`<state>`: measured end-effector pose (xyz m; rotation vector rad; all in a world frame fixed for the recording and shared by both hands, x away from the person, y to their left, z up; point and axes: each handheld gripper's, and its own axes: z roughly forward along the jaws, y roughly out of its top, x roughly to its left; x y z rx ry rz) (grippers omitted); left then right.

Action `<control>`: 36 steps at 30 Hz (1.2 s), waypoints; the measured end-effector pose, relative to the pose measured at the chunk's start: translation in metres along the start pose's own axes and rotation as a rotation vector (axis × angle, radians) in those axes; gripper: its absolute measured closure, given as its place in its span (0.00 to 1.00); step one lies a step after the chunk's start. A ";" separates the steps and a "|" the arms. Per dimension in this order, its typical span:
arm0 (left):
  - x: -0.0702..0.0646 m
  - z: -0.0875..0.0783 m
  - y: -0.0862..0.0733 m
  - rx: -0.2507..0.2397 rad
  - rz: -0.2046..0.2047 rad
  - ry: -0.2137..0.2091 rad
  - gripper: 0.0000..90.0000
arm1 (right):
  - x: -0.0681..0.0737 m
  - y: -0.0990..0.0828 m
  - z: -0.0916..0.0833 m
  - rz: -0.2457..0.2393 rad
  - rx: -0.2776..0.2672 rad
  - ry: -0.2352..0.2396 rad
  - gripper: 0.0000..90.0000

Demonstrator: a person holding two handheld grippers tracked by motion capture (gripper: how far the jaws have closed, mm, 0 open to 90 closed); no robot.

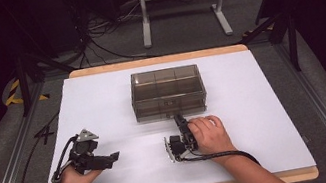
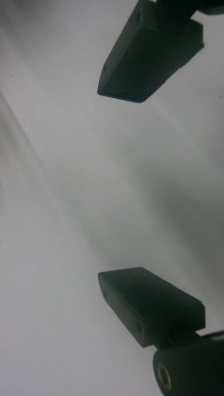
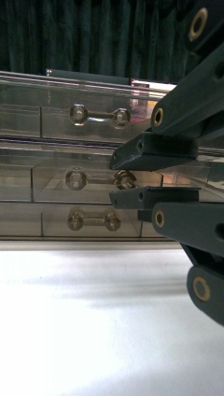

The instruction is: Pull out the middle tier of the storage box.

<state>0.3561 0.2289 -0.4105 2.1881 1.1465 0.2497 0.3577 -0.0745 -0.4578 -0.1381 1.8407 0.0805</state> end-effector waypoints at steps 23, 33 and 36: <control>0.001 0.003 0.003 -0.007 -0.003 -0.002 0.12 | -0.003 -0.016 -0.014 0.088 -0.091 0.057 0.73; 0.000 0.005 0.005 -0.002 0.001 -0.005 0.12 | -0.012 -0.031 -0.024 0.187 -0.114 0.118 0.71; 0.000 0.005 0.005 -0.003 0.001 -0.006 0.12 | -0.013 -0.036 -0.026 0.207 -0.116 0.134 0.70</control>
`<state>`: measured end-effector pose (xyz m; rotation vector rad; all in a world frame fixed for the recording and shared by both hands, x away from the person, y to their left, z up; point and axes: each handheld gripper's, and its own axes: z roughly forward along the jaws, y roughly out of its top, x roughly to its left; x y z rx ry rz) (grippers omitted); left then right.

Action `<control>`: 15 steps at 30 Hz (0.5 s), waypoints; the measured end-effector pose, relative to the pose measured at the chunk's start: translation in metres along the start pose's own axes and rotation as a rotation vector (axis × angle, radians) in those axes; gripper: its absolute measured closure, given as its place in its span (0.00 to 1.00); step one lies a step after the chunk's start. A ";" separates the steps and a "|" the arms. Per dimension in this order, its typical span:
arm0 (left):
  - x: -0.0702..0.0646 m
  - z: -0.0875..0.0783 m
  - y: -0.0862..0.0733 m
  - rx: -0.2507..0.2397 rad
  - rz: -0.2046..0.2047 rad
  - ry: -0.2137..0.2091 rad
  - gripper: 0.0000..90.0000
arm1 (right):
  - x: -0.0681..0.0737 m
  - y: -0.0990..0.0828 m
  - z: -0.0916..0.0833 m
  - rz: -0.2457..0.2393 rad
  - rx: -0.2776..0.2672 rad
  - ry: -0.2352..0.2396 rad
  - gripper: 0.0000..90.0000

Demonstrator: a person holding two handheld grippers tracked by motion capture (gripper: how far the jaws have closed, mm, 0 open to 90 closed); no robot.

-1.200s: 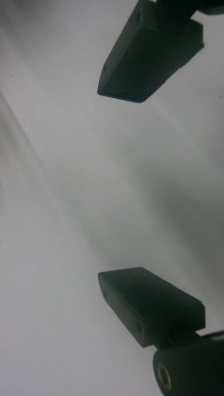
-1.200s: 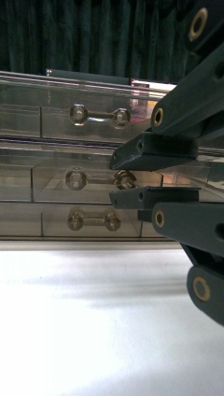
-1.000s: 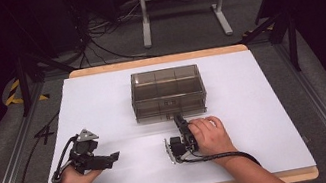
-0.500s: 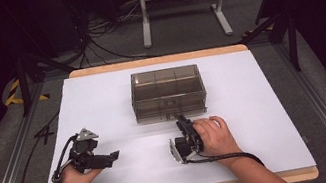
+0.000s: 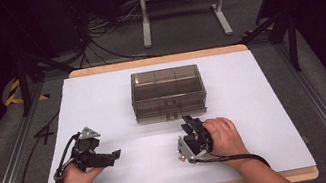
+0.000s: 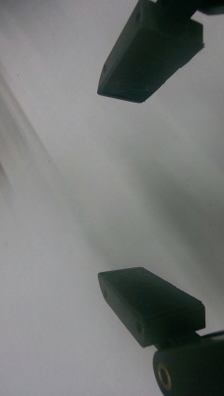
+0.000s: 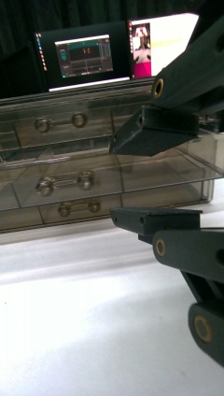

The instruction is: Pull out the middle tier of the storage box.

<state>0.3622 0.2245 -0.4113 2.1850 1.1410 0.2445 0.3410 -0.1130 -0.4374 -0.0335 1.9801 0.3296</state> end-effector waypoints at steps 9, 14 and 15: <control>-0.001 0.001 0.000 0.004 0.003 -0.001 0.12 | -0.007 -0.013 -0.011 0.049 -0.025 0.034 0.69; -0.001 0.001 0.000 0.006 0.004 -0.003 0.12 | -0.011 -0.019 -0.017 0.078 -0.039 0.065 0.68; -0.001 0.001 0.000 0.006 0.004 -0.002 0.12 | -0.012 -0.020 -0.018 0.084 -0.041 0.064 0.67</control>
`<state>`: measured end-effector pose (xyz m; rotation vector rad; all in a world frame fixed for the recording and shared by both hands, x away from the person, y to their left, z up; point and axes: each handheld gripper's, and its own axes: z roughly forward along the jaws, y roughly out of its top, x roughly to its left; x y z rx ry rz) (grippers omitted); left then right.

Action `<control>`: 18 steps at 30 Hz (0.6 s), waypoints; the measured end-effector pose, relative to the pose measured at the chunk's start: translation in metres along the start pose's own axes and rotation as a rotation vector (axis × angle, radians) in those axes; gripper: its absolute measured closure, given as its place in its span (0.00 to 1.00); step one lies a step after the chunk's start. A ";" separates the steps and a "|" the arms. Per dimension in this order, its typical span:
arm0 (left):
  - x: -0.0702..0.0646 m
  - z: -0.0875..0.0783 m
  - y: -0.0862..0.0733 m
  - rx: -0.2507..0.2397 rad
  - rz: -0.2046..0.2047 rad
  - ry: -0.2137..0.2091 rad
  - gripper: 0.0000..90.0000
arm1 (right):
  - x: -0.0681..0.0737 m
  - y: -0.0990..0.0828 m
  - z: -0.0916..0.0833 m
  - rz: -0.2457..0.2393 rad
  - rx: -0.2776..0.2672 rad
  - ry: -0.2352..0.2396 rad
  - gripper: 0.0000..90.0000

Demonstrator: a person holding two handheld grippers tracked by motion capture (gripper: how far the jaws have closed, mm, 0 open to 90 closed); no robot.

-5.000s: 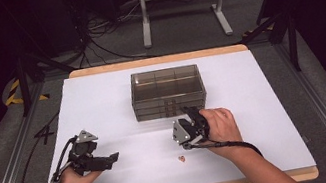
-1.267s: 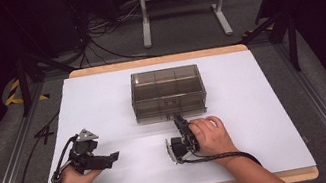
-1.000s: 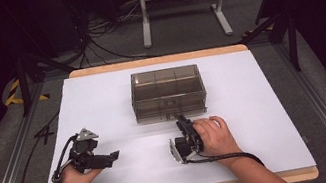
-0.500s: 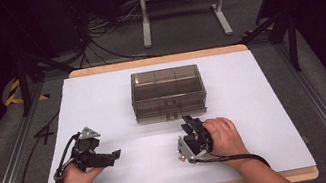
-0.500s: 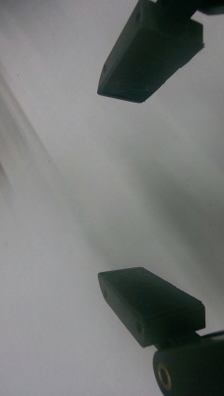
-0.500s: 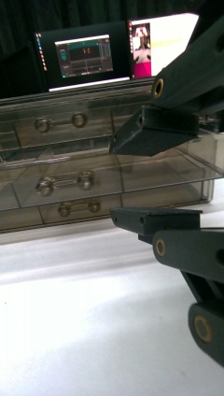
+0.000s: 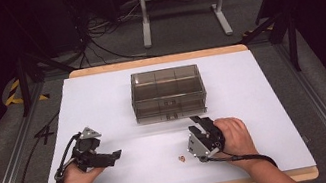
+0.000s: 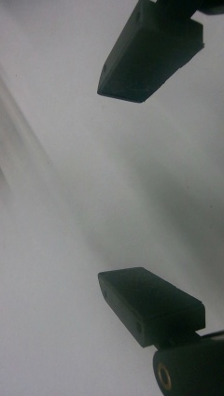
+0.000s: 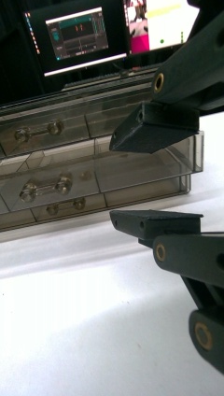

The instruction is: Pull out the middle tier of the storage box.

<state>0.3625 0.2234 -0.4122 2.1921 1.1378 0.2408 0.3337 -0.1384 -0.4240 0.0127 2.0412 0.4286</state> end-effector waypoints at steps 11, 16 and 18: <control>0.000 0.000 0.000 -0.001 -0.004 0.000 0.12 | -0.012 -0.010 -0.009 0.068 -0.030 0.070 0.69; 0.000 0.000 0.000 0.000 -0.004 0.000 0.12 | -0.021 -0.014 -0.013 0.101 -0.051 0.128 0.71; 0.000 0.000 0.000 0.000 -0.002 -0.001 0.12 | -0.024 -0.016 -0.014 0.115 -0.059 0.149 0.73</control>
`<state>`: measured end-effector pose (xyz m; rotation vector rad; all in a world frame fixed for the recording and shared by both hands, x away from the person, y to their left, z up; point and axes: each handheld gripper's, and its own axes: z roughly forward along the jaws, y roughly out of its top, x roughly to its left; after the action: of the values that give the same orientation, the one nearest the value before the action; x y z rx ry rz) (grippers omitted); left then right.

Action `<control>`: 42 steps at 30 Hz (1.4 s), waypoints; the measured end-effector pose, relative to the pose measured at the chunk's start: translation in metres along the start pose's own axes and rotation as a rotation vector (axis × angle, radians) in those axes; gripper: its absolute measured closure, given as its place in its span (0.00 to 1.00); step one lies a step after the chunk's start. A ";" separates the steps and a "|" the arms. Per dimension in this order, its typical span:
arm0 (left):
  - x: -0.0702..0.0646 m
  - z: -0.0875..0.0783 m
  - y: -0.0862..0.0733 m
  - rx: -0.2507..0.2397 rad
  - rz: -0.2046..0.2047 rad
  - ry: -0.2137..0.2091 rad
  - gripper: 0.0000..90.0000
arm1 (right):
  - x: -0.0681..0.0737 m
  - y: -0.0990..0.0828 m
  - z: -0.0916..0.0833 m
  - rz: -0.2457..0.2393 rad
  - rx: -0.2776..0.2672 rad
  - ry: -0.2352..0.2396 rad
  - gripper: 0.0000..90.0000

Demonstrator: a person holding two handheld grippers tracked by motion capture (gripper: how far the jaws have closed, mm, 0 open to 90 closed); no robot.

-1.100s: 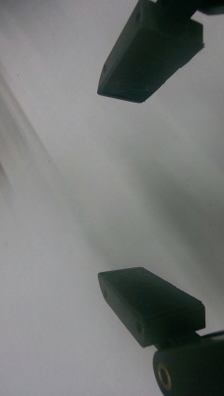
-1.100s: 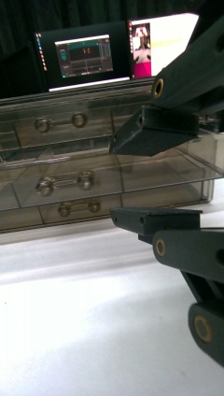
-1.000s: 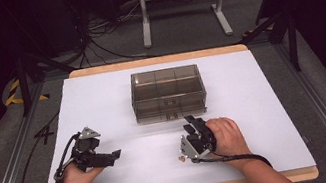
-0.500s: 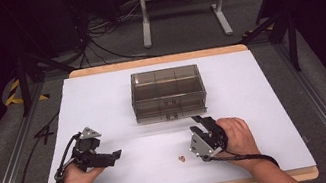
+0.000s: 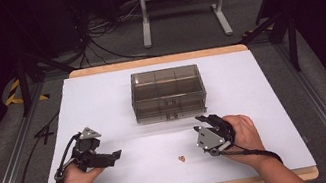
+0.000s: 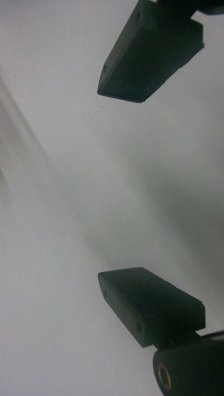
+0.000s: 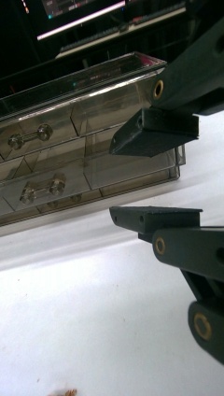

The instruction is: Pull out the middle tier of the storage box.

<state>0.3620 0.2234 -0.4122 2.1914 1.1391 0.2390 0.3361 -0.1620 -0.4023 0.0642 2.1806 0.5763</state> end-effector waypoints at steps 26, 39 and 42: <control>0.001 -0.003 -0.003 0.002 -0.002 0.004 0.12 | -0.039 0.005 -0.004 0.167 -0.042 0.233 0.81; 0.002 -0.004 -0.003 -0.001 -0.006 0.004 0.12 | -0.060 0.008 0.000 0.216 -0.011 0.335 0.82; 0.002 -0.004 -0.003 0.000 -0.005 0.004 0.12 | -0.066 0.008 0.001 0.233 -0.013 0.356 0.82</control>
<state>0.3592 0.2282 -0.4113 2.1891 1.1460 0.2410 0.3777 -0.1706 -0.3510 0.2263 2.5335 0.7820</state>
